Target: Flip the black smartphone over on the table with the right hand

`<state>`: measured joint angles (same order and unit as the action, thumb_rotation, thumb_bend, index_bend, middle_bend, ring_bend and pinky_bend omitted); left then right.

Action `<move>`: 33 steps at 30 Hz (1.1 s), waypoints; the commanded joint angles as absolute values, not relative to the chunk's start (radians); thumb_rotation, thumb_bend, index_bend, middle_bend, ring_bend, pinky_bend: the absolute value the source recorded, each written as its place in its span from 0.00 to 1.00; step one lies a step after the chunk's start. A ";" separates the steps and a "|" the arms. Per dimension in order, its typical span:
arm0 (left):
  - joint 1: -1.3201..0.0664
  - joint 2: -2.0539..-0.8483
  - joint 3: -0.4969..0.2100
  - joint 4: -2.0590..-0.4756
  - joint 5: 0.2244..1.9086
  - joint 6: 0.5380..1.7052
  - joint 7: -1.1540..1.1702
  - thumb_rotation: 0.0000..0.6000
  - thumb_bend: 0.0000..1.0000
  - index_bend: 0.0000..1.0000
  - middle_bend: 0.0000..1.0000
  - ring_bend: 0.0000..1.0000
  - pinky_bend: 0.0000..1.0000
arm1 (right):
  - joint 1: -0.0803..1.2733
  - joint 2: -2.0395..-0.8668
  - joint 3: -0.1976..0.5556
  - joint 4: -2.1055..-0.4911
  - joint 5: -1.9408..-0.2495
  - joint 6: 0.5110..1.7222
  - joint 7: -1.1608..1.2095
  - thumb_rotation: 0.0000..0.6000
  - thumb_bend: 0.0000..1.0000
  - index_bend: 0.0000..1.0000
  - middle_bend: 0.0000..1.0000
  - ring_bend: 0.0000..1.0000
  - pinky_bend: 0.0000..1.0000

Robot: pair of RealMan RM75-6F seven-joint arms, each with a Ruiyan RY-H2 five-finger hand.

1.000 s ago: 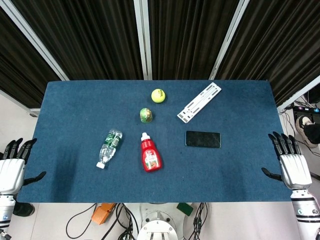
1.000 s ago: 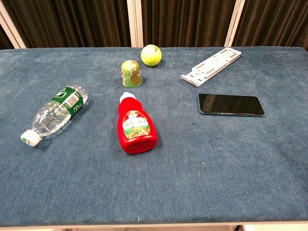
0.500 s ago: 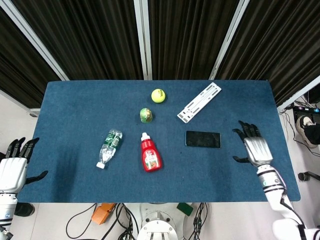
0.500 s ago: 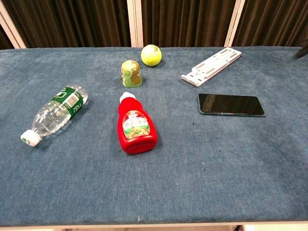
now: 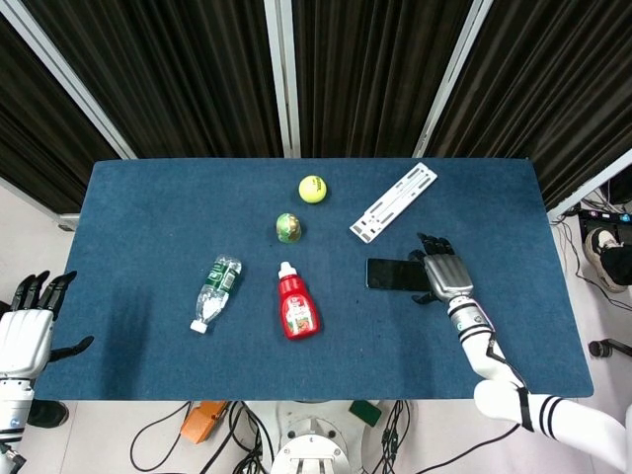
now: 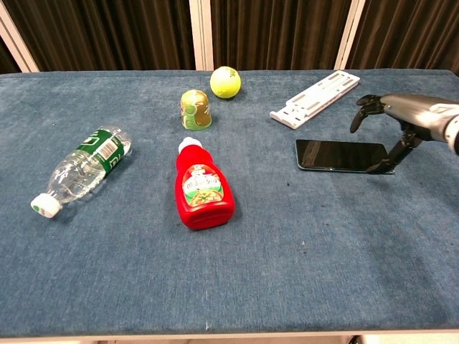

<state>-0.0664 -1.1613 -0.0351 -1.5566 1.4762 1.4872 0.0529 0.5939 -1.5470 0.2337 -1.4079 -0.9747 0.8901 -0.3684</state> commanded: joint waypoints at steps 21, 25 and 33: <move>-0.062 -1.171 -0.037 -1.533 1.467 1.486 0.033 1.00 0.12 0.08 0.13 0.05 0.00 | 0.666 -1.629 0.202 -1.285 -0.903 0.852 -0.373 1.00 0.21 0.40 0.00 0.00 0.02; -0.061 -1.173 -0.036 -1.529 1.467 1.487 0.030 1.00 0.12 0.08 0.13 0.05 0.00 | 0.671 -1.638 0.201 -1.267 -0.902 0.853 -0.367 1.00 0.25 0.41 0.00 0.00 0.02; -0.055 -1.172 -0.037 -1.527 1.471 1.499 0.026 1.00 0.12 0.08 0.13 0.05 0.00 | 0.679 -1.646 0.201 -1.233 -0.903 0.832 -0.332 1.00 0.43 0.44 0.00 0.00 0.02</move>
<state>-0.0559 -1.1724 -0.0371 -1.5270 1.4704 1.4986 0.0267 0.6781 -1.6465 0.2012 -1.2354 -0.9016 0.8343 -0.3360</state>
